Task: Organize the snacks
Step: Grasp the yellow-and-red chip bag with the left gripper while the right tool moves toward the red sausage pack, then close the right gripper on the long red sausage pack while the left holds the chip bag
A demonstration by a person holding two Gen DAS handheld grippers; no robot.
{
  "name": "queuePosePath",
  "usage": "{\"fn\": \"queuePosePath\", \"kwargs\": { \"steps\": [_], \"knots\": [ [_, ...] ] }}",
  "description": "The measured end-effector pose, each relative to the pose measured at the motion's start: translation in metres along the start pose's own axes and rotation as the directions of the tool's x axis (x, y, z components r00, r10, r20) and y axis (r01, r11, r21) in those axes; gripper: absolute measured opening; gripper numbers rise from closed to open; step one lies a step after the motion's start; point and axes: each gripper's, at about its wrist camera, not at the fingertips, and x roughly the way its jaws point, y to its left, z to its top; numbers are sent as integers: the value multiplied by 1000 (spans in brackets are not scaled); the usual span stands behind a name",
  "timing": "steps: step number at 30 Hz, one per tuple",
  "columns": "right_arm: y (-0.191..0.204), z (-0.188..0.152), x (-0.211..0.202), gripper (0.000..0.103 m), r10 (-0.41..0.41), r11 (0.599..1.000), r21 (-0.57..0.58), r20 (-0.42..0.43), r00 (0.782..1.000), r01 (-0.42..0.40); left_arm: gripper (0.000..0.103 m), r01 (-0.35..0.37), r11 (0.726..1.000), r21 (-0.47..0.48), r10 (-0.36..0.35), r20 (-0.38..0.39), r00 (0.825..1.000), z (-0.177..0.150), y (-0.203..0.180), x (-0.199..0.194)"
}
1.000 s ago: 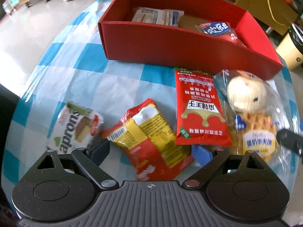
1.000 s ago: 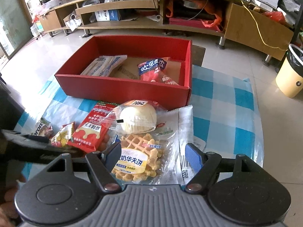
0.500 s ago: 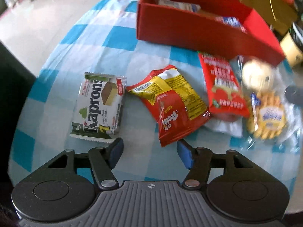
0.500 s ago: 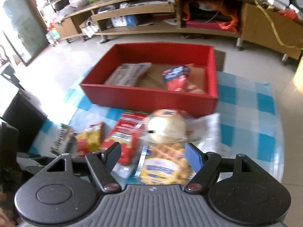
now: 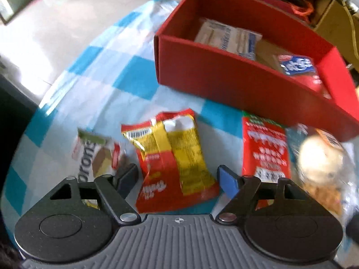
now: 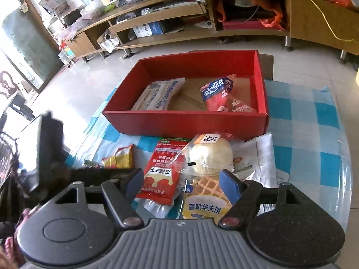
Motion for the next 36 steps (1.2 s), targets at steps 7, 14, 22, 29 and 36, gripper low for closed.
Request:
{"fn": "queuePosePath", "kwargs": {
  "steps": [7, 14, 22, 29, 36],
  "knots": [
    [-3, -2, -3, 71, 7, 1000, 9, 5, 1000, -7, 82, -12, 1000, 27, 11, 34, 999, 7, 0, 2],
    [10, 5, 12, 71, 78, 997, 29, -20, 997, -77, 62, 40, 992, 117, -40, -8, 999, -21, 22, -17],
    [35, 17, 68, 71, 115, 993, 53, -116, 987, -110, 61, 136, 977, 163, -131, -43, 991, -55, 47, -33],
    [39, 14, 101, 71, -19, 1000, -20, -181, 983, 15, 62, 172, 973, 152, -165, -59, 984, -49, 52, -29],
    [28, 17, 112, 73, 3, 998, 54, -196, 981, 8, 65, 171, 972, 162, -163, -62, 985, -47, 48, -25]
  ]
}}
